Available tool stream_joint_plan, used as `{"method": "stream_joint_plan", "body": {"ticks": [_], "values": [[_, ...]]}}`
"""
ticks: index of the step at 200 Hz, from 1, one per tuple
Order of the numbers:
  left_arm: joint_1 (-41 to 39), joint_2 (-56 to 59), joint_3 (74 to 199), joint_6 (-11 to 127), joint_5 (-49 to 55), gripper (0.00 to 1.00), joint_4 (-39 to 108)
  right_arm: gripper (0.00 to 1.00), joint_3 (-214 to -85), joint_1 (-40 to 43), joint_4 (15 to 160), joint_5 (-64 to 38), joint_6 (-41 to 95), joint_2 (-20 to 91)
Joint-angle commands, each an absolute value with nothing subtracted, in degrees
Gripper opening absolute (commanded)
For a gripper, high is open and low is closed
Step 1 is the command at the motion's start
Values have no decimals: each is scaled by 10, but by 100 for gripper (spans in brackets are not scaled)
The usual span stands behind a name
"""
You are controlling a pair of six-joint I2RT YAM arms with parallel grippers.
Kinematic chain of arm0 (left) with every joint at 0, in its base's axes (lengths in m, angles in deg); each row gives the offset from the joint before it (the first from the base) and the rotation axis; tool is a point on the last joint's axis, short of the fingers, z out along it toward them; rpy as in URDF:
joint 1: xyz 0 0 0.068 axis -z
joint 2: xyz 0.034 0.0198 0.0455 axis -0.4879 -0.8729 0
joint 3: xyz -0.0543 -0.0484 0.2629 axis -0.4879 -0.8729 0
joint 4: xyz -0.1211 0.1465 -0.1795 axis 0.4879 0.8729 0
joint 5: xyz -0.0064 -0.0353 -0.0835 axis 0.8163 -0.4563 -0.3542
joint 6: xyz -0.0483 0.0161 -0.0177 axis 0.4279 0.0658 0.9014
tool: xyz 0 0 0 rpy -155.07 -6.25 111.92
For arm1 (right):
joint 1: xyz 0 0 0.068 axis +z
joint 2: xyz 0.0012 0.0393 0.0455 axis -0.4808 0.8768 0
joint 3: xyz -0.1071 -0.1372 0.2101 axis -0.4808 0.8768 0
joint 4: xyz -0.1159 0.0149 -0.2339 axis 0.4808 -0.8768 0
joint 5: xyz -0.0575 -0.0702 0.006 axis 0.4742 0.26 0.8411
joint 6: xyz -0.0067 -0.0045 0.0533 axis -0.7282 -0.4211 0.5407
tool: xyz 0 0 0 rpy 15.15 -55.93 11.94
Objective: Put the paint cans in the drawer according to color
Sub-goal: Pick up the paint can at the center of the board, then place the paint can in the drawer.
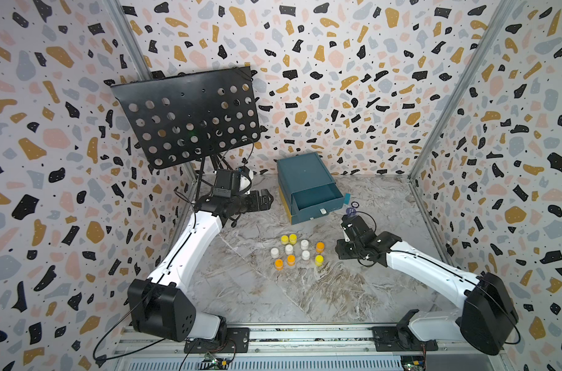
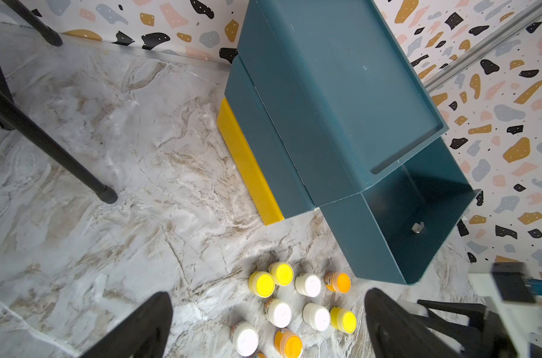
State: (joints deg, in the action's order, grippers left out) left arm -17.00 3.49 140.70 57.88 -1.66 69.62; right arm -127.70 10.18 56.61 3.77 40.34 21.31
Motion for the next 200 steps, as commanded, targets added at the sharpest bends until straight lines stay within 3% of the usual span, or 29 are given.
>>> {"method": "stream_joint_plan", "body": {"ticks": [1,79,145,200], "values": [[-173,31,1405,576,-27,100,677,24,-1336,102,496,75,382,172],[-173,30,1408,576,-35,100,680,22,-1552,71,431,104,319,170],[-172,58,1379,573,-33,100,670,21,-1763,67,425,11,295,332],[-172,64,1372,579,-41,100,667,20,-1848,76,453,-48,310,463]]}}
